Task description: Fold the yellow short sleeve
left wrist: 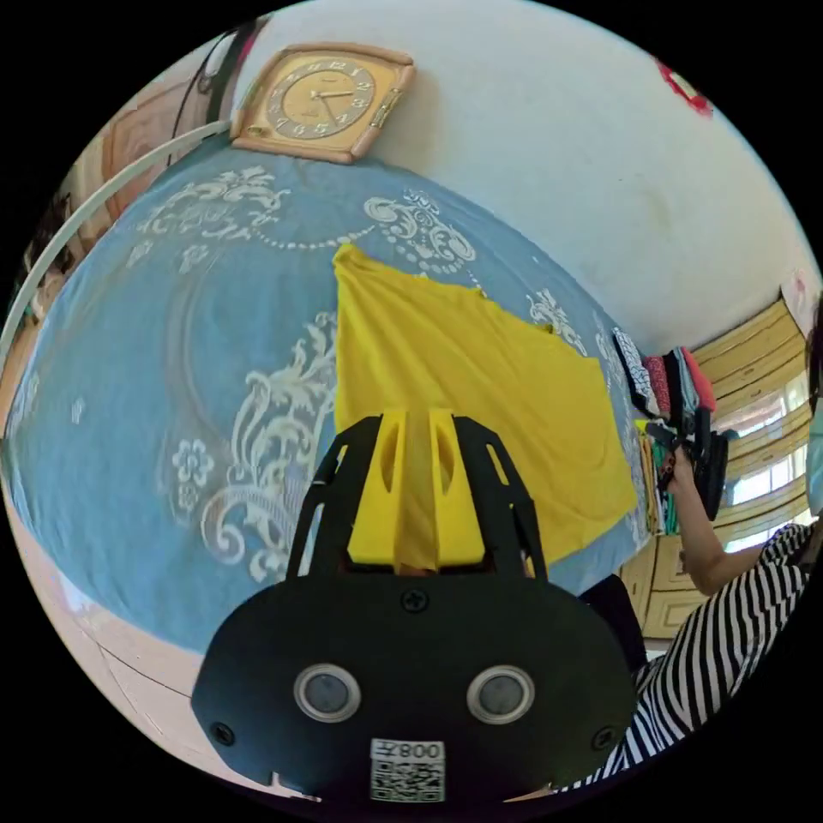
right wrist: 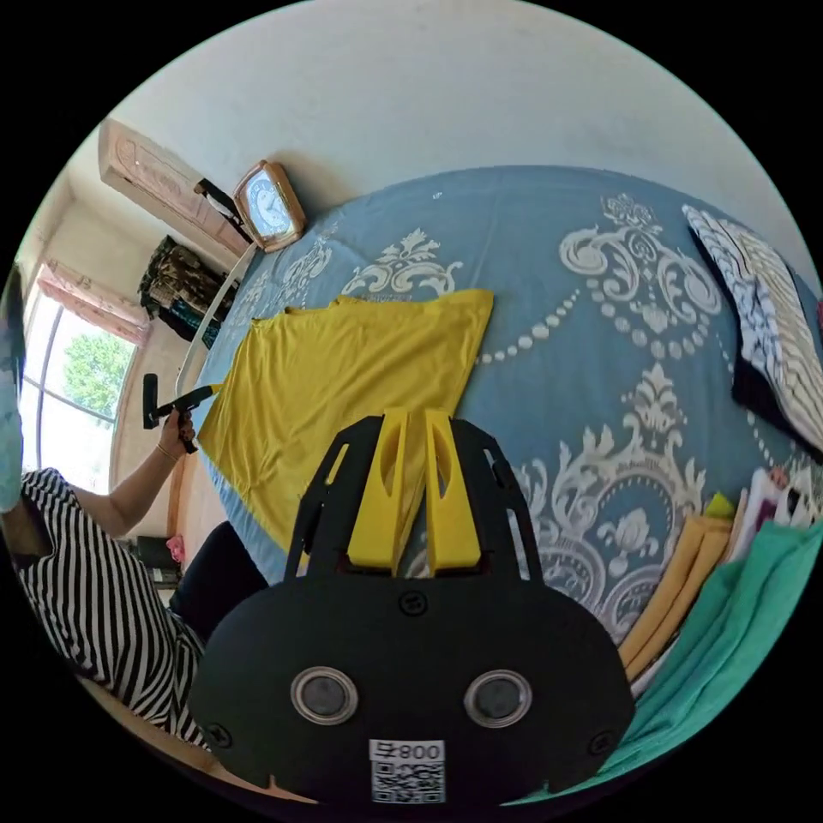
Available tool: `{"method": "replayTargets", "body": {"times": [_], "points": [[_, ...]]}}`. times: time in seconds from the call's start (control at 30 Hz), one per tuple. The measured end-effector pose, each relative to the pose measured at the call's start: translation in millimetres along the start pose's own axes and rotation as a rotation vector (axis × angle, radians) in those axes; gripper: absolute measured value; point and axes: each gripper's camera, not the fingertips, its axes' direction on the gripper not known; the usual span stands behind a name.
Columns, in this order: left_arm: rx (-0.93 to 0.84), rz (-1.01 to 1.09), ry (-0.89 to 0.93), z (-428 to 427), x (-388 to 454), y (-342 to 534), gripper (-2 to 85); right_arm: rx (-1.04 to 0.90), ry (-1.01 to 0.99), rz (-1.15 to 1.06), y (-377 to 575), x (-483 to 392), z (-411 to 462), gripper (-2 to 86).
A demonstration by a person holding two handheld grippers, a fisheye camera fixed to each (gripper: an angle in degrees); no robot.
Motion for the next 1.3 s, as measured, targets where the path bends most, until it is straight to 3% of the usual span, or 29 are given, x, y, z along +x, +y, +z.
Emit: {"method": "replayTargets", "body": {"times": [0.17, 0.3, 0.77, 1.0, 1.17, 1.3], "points": [[0.041, -0.233, 0.087, -54, -66, 70, 9.0, -0.004, -0.176, 0.187, 96, 43, -9, 8.6], [0.019, -0.286, 0.096, -73, -90, 98, 9.9, 0.022, -0.219, 0.273, 141, 68, -8, 8.9], [-0.071, -0.281, 0.192, -78, -117, 116, 8.2, -0.04, -0.271, 0.303, 172, 109, 22, 6.9], [0.06, -0.36, 0.397, -95, -146, 147, 9.8, -0.065, -0.274, 0.303, 185, 123, 33, 3.7], [0.02, -0.342, 0.365, -89, -145, 156, 9.5, -0.06, -0.289, 0.317, 196, 133, 37, 3.0], [0.023, -0.376, 0.322, -90, -145, 158, 4.2, -0.062, -0.3, 0.33, 205, 141, 40, 2.6]]}}
